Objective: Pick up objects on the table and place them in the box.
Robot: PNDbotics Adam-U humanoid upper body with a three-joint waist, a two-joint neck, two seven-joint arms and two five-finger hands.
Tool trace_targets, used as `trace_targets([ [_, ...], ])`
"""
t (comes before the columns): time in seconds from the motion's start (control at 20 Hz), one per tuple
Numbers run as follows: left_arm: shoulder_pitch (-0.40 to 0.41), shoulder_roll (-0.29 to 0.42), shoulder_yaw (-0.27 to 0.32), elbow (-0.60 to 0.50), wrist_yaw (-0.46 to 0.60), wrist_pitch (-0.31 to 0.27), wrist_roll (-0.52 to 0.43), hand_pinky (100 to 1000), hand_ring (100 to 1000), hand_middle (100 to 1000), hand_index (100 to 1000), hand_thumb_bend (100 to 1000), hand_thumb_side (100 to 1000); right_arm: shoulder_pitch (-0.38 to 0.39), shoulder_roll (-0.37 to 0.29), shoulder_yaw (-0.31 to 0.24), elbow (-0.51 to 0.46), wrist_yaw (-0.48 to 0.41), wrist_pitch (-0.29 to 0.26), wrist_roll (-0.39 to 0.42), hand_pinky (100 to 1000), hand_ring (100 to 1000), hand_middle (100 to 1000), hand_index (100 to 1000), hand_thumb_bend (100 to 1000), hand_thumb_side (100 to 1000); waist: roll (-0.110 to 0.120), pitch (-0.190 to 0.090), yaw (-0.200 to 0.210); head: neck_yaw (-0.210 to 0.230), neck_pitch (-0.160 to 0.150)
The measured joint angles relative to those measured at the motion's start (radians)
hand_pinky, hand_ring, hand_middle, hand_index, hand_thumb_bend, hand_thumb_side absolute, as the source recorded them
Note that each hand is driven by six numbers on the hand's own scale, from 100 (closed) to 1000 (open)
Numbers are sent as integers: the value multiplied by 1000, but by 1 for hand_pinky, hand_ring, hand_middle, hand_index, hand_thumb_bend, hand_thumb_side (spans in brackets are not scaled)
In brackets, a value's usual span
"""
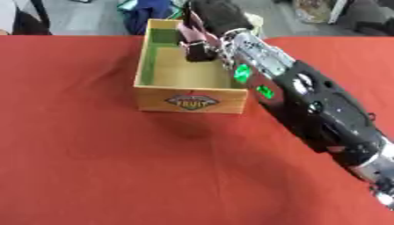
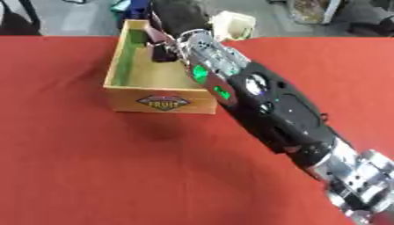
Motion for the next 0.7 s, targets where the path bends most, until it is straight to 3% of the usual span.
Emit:
trace_targets([
  [0.2, -3, -1, 0, 0, 0, 0, -1, 425, 371, 385, 561, 100, 770, 3, 11, 9, 51, 45, -41, 7, 372, 662, 594, 725, 100, 265, -2, 0, 2, -3, -2],
  [0.3, -4, -1, 0, 0, 0, -1, -1, 425, 371, 385, 561, 100, 770, 11, 22, 10, 91, 80, -61, -4, 382, 673, 603, 738, 100, 254, -2, 0, 4, -4, -6],
  [0.45, -4, -1, 0, 0, 1, -1, -1, 425, 371, 386, 561, 100, 771, 18, 43, 8, 149, 113, -83, -25, 439, 720, 649, 789, 100, 151, -2, 0, 6, -4, -7],
  [0.7, -4, -1, -1, 0, 1, 0, -1, 426, 372, 386, 561, 100, 771, 11, 62, 2, 194, 119, -96, 2, 483, 765, 731, 837, 100, 204, -4, 0, 4, -4, -7],
])
